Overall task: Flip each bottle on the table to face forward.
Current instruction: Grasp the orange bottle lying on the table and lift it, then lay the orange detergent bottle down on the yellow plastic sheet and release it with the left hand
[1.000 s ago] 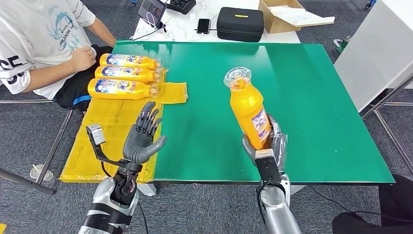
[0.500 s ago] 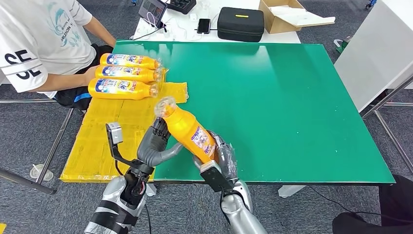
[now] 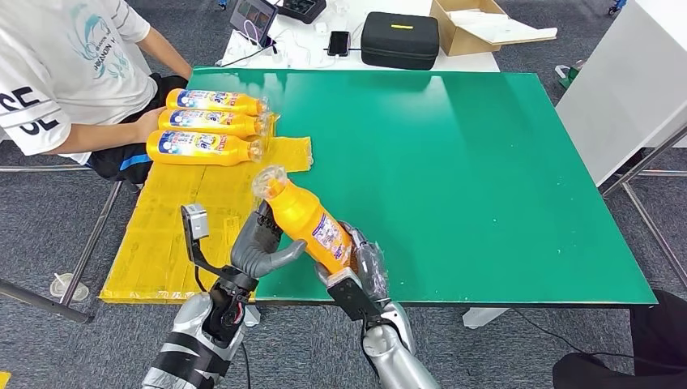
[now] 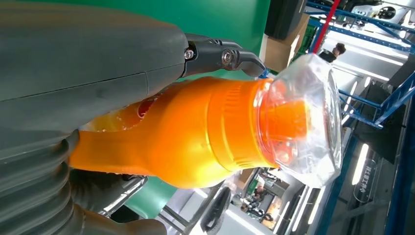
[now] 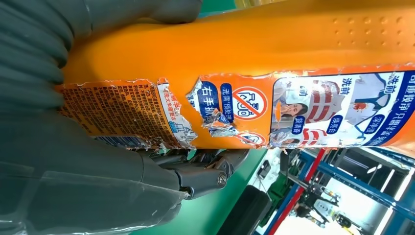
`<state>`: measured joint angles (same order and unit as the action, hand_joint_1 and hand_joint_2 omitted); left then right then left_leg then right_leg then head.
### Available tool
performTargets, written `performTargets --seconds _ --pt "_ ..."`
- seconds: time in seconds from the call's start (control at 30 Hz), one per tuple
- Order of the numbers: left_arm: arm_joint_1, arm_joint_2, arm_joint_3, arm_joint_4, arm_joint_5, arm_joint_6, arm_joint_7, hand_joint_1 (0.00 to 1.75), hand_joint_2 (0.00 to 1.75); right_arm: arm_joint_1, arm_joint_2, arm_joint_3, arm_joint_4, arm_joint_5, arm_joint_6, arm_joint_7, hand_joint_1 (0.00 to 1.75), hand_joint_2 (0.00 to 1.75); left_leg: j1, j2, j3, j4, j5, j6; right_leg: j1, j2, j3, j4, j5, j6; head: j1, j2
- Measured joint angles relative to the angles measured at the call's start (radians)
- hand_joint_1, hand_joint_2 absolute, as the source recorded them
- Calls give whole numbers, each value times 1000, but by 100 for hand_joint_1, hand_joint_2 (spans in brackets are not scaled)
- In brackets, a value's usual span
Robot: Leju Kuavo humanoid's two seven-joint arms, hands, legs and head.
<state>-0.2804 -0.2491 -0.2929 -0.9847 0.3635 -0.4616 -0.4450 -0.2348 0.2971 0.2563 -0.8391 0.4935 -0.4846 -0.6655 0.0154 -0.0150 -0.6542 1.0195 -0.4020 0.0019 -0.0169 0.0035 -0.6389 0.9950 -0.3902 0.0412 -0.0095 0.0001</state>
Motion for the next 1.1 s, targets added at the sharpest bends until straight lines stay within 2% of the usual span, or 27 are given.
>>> performTargets --seconds 0.27,0.43,0.77,0.8,0.9,0.93,1.1 --pt "-35 1 -12 57 -5 -6 2 0 175 -35 25 59 68 22 -40 12 175 175 0 0 0 0 0 0 0 0 0 0 0 0 0 0" --pt "-49 4 -17 93 24 -34 17 0 175 -55 32 91 127 16 -39 14 175 175 0 0 0 0 0 0 0 0 0 0 0 0 0 0" --pt "-66 12 -18 148 26 -14 20 1 175 -76 38 162 188 -33 -37 38 175 175 0 0 0 0 0 0 0 0 0 0 0 0 0 0" --pt "-67 13 -18 151 28 -16 18 14 175 -78 38 169 192 -40 -36 41 175 175 0 0 0 0 0 0 0 0 0 0 0 0 0 0" --pt "-68 16 -17 157 33 -26 11 144 175 -84 38 191 204 -58 -33 48 175 175 0 0 0 0 0 0 0 0 0 0 0 0 0 0" --pt "-68 18 -17 158 36 -28 8 175 175 -86 38 196 208 -64 -32 50 175 175 0 0 0 0 0 0 0 0 0 0 0 0 0 0" --pt "-59 19 -6 158 91 -63 9 175 175 -99 39 222 227 -84 -30 56 175 175 0 0 0 0 0 0 0 0 -1 0 0 0 0 0"
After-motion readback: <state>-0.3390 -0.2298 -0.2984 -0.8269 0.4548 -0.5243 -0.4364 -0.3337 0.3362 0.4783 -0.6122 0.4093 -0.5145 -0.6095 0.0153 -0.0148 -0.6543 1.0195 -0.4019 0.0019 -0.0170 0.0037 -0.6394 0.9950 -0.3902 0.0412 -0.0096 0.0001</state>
